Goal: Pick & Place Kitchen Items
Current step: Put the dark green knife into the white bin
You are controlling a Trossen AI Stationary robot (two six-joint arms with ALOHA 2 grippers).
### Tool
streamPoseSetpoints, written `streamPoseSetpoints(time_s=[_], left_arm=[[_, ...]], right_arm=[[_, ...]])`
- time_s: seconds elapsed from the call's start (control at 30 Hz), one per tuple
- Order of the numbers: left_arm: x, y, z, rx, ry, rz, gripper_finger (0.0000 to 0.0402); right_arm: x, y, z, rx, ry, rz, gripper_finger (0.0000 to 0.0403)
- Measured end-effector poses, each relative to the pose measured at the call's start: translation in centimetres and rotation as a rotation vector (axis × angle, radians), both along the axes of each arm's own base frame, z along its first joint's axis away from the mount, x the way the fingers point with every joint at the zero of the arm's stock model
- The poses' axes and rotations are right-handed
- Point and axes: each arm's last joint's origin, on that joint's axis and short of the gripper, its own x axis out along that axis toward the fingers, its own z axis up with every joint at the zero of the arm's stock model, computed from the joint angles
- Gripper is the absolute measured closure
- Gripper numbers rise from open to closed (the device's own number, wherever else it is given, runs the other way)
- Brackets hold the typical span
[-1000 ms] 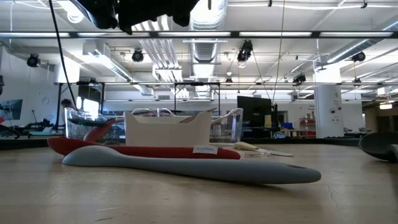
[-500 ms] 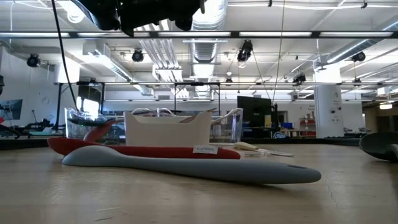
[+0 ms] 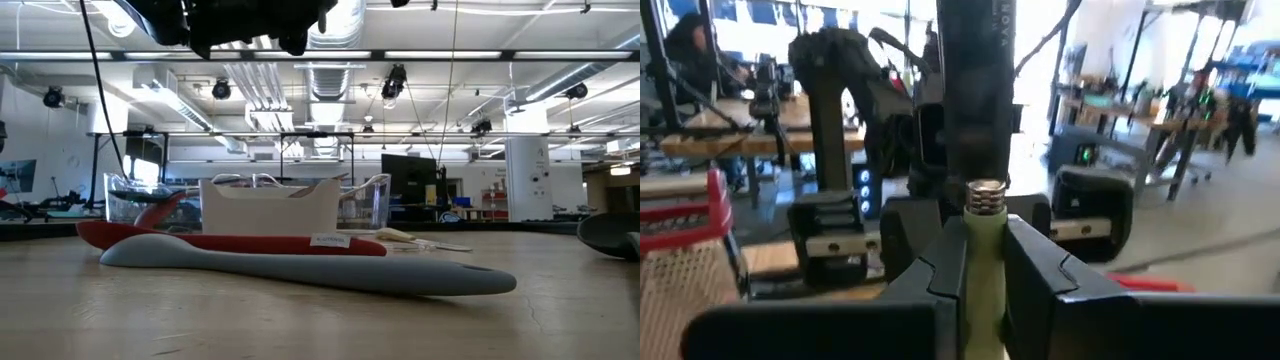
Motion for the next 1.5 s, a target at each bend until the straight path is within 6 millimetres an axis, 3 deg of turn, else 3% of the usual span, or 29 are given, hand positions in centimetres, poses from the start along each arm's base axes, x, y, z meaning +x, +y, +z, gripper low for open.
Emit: streamPoseSetpoints(time_s=[0.27, 0.43, 0.53, 0.7, 1.03, 1.23, 1.5], left_arm=[[-2.6, 1.3, 0.1, 0.087, 0.141, 0.077, 0.0329], [-4.4, 3.3, -0.6, 0.133, 0.268, 0.164, 0.0329], [-5.2, 4.5, -2.4, 0.207, 0.403, 0.18, 0.0329], [-4.7, 5.5, -5.1, 0.333, 0.505, 0.134, 0.0329], [-4.6, 6.0, -9.4, 0.359, 0.719, 0.184, 0.0329], [-5.1, 5.7, -11.9, 0.361, 0.754, 0.16, 0.0329], [-4.8, 6.0, -13.6, 0.376, 0.792, 0.166, 0.0329]], right_arm=[[-2.4, 0.2, 1.8, 0.097, 0.152, 0.013, 0.0265], [-4.4, 0.3, 1.8, 0.17, 0.23, 0.007, 0.0234], [-5.7, 0.4, 1.9, 0.22, 0.252, 0.006, 0.023], [-7.3, 0.5, 1.3, 0.237, 0.311, -0.09, 0.0233], [-10.6, 0.9, 1.8, 0.208, 0.259, -0.217, 0.0253], [-11.2, 0.7, 1.6, 0.21, 0.249, -0.22, 0.0259], [-10.8, 0.8, 1.6, 0.212, 0.238, -0.225, 0.0255]])
